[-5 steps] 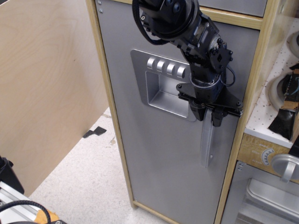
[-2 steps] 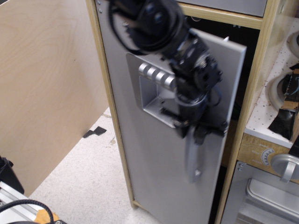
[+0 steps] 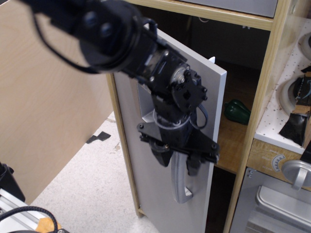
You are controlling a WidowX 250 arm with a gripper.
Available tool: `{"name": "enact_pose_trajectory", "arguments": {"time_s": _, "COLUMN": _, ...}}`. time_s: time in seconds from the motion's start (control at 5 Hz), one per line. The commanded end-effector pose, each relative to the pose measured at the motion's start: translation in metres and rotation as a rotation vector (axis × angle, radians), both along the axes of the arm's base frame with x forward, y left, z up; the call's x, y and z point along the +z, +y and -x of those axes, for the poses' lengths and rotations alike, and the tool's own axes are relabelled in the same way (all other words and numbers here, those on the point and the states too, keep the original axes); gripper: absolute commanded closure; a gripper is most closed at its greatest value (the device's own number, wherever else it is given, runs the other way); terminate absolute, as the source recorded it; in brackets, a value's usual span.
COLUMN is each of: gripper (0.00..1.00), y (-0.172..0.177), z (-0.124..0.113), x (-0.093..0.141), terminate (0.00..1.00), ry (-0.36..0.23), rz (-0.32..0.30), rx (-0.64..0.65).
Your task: Open fridge
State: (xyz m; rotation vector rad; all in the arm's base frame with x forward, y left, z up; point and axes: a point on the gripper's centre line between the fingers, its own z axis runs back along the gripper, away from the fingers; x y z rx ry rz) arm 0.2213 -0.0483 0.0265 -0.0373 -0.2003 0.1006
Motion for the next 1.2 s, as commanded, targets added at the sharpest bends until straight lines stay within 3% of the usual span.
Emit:
{"name": "enact_pose_trajectory", "arguments": {"time_s": 0.0, "gripper": 0.0, "y": -0.045, "z": 0.018, "x": 0.01, "terminate": 0.0, "ry": 0.067, "rz": 0.008, "rx": -0.091}}
{"name": "enact_pose_trajectory", "arguments": {"time_s": 0.4, "gripper": 0.0, "y": -0.086, "z": -0.011, "x": 0.012, "terminate": 0.0, "ry": 0.124, "rz": 0.033, "rx": -0.351}}
{"name": "enact_pose_trajectory", "arguments": {"time_s": 0.8, "gripper": 0.0, "y": -0.107, "z": -0.054, "x": 0.031, "terminate": 0.0, "ry": 0.118, "rz": 0.028, "rx": -0.51}}
{"name": "enact_pose_trajectory", "arguments": {"time_s": 1.0, "gripper": 0.0, "y": -0.1, "z": -0.074, "x": 0.036, "terminate": 0.0, "ry": 0.041, "rz": -0.018, "rx": -0.546}}
